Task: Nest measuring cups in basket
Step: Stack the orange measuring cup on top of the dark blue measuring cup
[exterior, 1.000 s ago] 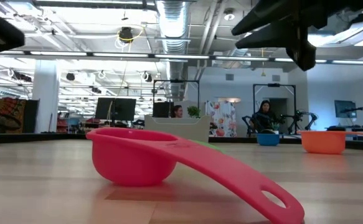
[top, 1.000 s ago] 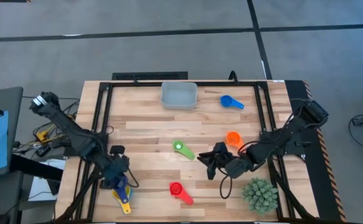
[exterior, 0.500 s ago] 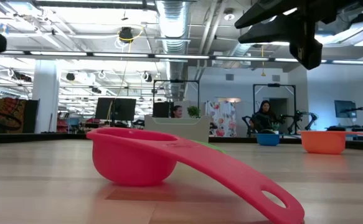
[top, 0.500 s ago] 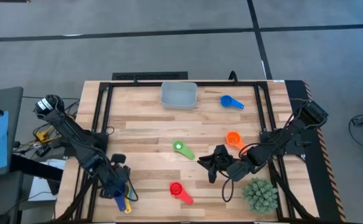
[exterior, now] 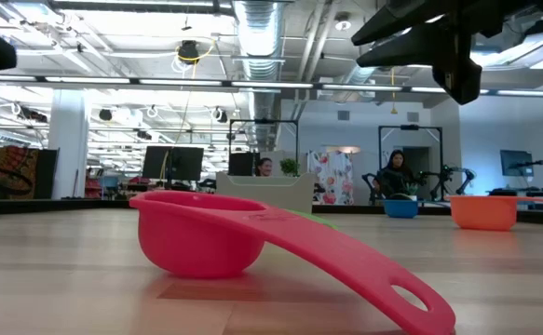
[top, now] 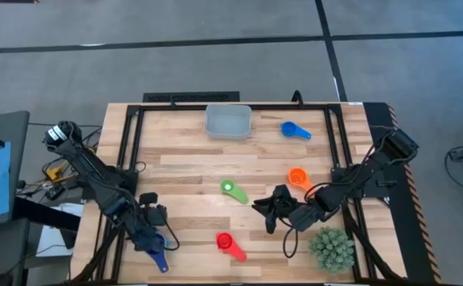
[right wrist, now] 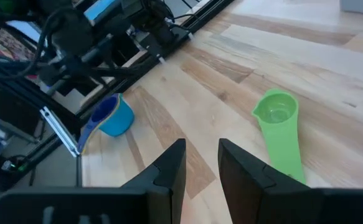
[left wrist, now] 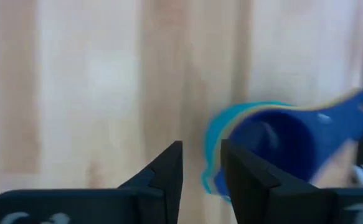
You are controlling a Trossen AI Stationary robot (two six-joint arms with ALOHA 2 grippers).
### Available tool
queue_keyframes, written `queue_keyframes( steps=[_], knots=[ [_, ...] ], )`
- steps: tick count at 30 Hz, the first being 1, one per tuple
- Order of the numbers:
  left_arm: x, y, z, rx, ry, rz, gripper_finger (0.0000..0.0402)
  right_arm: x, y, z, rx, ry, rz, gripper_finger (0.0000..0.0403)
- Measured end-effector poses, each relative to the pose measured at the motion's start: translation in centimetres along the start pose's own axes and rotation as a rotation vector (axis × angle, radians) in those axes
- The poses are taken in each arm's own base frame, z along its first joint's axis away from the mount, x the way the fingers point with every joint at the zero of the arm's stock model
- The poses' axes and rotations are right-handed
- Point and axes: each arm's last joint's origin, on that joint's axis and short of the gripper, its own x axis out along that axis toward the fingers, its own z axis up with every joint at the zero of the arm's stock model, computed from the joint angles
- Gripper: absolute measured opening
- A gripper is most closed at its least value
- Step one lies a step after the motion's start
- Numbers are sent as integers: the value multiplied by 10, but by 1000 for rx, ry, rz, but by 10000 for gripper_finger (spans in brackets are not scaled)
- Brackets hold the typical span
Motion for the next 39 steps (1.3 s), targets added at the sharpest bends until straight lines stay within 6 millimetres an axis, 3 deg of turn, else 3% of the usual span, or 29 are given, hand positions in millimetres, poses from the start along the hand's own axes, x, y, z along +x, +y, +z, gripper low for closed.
queue_keyframes(
  steps=[4, 10, 16, 23, 28, 33, 39],
  knots=[
    [0, 5, 5, 1, -113, 108, 91, 1, -14, 18, -3, 22, -73, 118],
    [2, 22, 22, 77, -208, 258, 98, 3, -52, 49, -5, 162, -249, 118],
    [5, 44, 45, 114, -290, 368, 98, 5, -80, 67, -60, 254, -371, 118],
    [23, 75, 63, 121, -423, 287, 98, 12, -89, 76, -283, 355, -298, 118],
    [19, 93, 66, 95, -522, 303, 98, 15, -89, 79, -402, 401, -207, 114],
    [6, 99, 57, 50, -684, 267, 98, 14, -88, 87, -459, 431, -229, 92],
    [12, 109, 34, 25, -866, 220, 98, -4, -89, 105, -481, 590, -423, 77]
  ],
)
